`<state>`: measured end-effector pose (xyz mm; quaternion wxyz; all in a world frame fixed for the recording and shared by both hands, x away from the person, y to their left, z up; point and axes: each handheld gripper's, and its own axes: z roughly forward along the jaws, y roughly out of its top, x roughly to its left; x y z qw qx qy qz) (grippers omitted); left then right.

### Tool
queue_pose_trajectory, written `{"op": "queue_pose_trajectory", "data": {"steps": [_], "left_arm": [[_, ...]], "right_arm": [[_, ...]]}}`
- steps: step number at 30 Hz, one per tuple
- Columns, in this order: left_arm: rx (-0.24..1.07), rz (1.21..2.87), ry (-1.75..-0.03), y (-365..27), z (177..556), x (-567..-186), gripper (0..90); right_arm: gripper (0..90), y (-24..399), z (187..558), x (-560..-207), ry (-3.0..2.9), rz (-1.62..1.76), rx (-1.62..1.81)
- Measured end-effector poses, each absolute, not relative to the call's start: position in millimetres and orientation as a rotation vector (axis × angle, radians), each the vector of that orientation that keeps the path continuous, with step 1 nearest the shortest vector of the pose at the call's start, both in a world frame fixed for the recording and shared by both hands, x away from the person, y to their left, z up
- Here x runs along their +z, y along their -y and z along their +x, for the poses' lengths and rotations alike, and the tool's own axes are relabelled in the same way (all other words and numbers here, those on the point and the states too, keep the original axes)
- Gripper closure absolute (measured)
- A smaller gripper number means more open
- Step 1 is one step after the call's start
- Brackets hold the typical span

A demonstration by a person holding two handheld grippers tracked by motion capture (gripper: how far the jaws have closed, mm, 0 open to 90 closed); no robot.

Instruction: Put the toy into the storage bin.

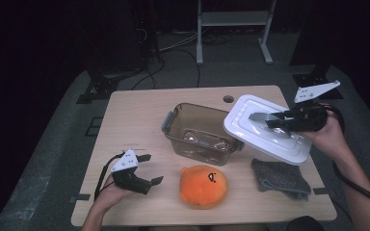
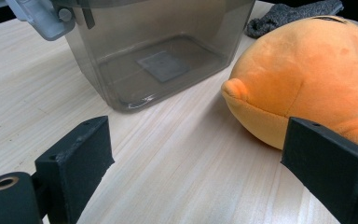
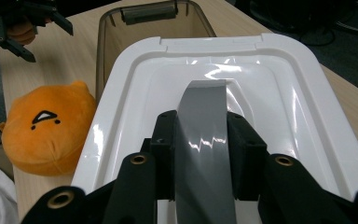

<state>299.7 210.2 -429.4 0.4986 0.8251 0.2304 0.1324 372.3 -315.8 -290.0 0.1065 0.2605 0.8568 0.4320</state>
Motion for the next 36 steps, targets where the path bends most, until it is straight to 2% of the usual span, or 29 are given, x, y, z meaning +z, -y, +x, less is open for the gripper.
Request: {"op": "queue_pose_trajectory", "data": {"steps": [18,36], "left_arm": [[0.311,2.006,-0.555,-209,300,-430,7.8],[0.310,2.008,-0.556,-209,300,-430,7.7]], "right_arm": [[66.3,366,346,-320,-2.491,0.893,1.288],[66.2,388,335,-358,-2.491,0.986,1.314]]}}
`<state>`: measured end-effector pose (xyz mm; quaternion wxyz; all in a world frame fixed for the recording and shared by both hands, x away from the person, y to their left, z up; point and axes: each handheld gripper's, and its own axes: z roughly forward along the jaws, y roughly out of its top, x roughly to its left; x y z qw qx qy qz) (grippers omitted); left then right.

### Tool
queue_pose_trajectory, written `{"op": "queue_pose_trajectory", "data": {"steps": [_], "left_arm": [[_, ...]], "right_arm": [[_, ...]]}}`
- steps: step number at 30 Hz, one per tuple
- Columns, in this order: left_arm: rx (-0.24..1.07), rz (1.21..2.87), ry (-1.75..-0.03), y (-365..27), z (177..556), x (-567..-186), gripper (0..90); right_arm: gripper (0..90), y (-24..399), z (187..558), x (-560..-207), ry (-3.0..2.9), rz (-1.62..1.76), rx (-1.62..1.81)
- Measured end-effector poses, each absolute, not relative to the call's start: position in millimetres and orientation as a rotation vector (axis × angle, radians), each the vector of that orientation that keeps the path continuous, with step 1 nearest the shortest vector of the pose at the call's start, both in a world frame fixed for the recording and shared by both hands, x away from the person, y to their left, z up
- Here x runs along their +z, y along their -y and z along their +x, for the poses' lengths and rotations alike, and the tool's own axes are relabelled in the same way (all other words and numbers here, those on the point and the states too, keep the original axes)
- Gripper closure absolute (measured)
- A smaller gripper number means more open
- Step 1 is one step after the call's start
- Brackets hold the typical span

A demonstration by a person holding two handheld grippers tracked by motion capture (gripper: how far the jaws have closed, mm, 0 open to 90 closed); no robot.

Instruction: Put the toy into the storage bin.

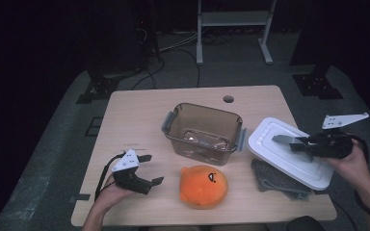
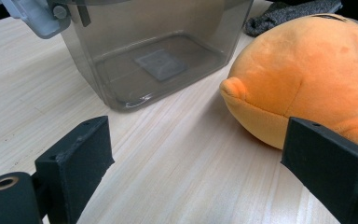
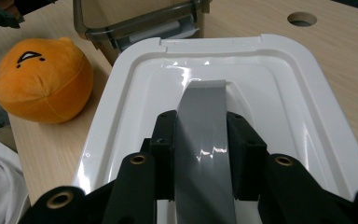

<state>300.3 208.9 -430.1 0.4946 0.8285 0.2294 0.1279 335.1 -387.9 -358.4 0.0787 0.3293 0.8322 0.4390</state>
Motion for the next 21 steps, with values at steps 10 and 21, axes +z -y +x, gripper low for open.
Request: {"op": "queue_pose_trajectory", "data": {"steps": [10,21], "left_arm": [[0.307,2.004,-0.556,-209,300,-430,7.8],[0.311,1.997,-0.557,-211,300,-429,7.7]], "right_arm": [[66.1,388,339,-382,-2.509,1.035,1.299],[66.1,376,349,-407,-2.540,1.065,1.292]]}}
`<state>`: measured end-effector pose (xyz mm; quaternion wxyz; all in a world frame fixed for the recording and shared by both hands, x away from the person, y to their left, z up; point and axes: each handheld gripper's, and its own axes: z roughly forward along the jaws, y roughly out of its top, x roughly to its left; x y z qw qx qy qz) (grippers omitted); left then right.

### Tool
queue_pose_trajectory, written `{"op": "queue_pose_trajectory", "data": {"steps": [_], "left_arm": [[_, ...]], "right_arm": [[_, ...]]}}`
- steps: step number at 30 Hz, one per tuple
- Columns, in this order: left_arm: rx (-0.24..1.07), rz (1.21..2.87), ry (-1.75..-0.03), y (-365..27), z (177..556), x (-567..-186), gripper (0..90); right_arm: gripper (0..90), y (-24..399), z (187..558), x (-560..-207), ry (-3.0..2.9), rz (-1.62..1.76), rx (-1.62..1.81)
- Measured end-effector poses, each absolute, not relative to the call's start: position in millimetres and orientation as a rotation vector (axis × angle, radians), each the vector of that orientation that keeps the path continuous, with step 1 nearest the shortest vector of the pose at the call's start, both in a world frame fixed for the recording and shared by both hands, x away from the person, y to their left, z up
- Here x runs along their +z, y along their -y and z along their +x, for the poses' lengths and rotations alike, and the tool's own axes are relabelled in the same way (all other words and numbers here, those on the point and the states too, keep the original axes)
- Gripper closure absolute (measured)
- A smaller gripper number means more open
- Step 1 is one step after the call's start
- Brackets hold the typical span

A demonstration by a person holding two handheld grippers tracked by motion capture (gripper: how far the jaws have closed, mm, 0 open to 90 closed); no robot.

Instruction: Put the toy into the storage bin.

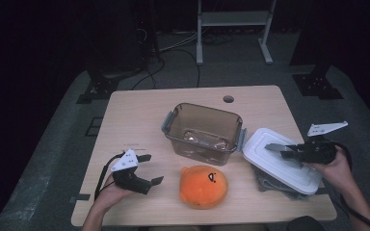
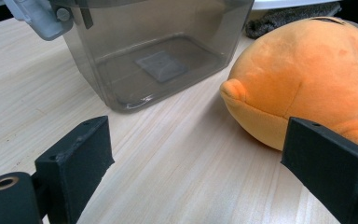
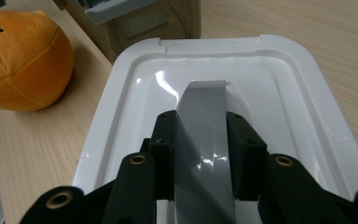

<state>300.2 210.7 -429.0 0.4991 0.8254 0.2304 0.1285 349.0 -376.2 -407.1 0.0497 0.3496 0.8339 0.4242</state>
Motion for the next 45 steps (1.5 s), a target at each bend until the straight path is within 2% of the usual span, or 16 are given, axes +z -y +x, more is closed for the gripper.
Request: {"op": "queue_pose_trajectory", "data": {"steps": [9,18,22,34,45], "left_arm": [[0.312,1.998,-0.555,-211,300,-429,7.7],[0.311,1.997,-0.555,-210,300,-428,7.7],[0.311,1.997,-0.556,-210,300,-428,7.7],[0.312,2.000,-0.555,-210,300,-428,7.7],[0.316,1.998,-0.559,-212,300,-428,7.7]], "right_arm": [[65.9,367,352,-429,-2.574,1.092,1.271],[65.2,368,350,-435,-2.568,1.107,1.282],[59.2,369,348,-435,-2.557,1.118,1.290],[39.0,361,339,-402,-2.491,1.042,1.368],[34.0,319,326,-366,-2.530,0.824,1.436]]}}
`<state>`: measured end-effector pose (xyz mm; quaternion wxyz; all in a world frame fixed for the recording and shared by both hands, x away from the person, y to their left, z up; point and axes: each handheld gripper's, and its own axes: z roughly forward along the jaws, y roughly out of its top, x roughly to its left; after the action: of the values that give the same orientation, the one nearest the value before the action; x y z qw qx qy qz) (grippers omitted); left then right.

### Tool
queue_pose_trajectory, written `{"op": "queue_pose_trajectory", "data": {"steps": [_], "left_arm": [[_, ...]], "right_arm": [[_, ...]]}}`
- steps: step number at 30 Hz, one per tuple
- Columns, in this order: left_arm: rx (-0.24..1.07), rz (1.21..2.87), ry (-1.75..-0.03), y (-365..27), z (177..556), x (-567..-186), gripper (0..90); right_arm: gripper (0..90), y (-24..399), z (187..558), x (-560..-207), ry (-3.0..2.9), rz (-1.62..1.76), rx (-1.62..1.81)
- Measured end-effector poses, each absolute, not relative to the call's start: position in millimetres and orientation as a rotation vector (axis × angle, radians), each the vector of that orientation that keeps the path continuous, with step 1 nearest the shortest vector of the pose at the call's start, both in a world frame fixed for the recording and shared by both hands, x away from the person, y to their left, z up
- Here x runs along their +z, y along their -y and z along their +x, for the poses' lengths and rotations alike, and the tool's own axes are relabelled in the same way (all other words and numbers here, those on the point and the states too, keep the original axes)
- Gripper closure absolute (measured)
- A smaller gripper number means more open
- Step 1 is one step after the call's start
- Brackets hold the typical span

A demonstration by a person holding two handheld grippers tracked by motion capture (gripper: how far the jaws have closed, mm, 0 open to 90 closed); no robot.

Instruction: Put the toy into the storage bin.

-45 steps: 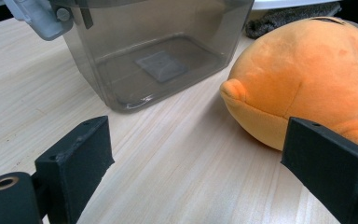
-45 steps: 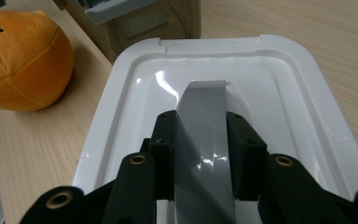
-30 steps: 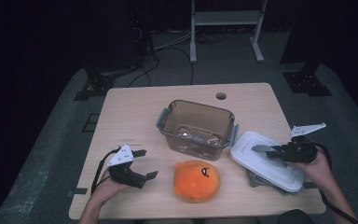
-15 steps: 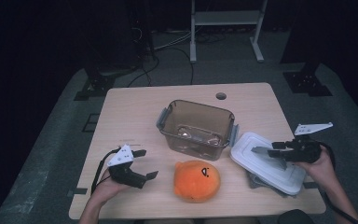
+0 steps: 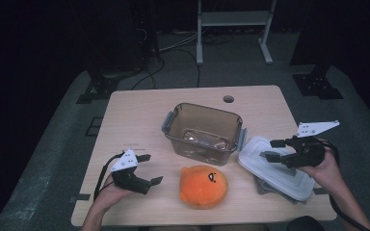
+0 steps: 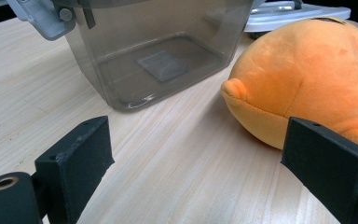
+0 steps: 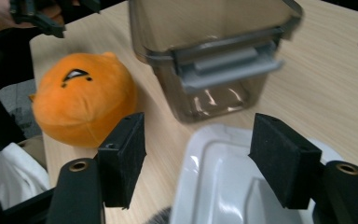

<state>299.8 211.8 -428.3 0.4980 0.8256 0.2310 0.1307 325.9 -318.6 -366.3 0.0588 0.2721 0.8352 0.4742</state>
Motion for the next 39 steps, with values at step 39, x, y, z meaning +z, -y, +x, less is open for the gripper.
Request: {"op": "queue_pose_trajectory", "data": {"steps": [39], "left_arm": [[0.330,1.992,-0.591,-216,301,-430,2.9]], "right_arm": [[29.6,173,312,-338,-2.776,0.279,1.501]]}}
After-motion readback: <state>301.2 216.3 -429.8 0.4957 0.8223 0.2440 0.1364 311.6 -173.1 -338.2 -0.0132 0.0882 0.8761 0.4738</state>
